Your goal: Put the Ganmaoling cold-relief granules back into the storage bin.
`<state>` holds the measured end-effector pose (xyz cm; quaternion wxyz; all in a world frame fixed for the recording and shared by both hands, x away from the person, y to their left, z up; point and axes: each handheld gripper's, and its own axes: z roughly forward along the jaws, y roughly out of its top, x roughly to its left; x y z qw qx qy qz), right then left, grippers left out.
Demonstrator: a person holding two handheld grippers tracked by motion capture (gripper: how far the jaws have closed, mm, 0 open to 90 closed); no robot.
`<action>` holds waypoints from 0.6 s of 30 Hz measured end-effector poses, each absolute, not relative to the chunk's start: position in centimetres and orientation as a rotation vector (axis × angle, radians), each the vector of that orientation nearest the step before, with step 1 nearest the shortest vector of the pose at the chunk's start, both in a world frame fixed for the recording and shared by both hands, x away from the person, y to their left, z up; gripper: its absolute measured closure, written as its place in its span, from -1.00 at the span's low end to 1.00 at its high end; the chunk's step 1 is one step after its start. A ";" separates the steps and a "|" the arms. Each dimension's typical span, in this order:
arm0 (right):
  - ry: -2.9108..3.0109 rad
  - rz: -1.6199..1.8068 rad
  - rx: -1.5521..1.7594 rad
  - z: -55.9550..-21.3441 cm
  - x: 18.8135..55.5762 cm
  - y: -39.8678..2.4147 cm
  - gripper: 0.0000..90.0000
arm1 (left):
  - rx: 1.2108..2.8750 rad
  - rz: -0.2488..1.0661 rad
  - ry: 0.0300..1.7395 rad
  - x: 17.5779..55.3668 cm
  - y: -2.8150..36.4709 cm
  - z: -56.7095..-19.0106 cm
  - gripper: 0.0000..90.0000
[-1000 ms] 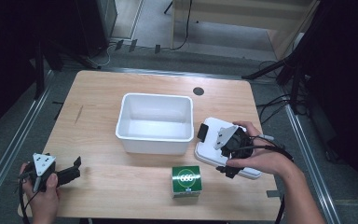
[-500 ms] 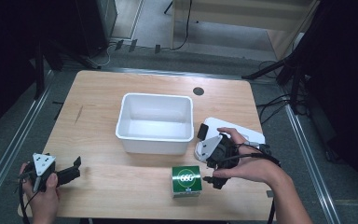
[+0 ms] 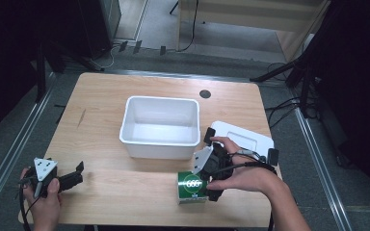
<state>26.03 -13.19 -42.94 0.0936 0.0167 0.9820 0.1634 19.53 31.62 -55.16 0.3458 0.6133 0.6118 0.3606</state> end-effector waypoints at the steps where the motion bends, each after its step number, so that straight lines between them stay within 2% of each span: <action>1: 2.915 0.489 0.044 -43.0 26.0 -13.0 -1.00 | 1.592 0.936 1.588 19.5 31.6 -55.2 -1.00; 18: 2.914 0.465 -0.024 -44.6 25.7 -10.8 -1.00 | 1.593 0.930 1.589 19.6 31.7 -55.2 -1.00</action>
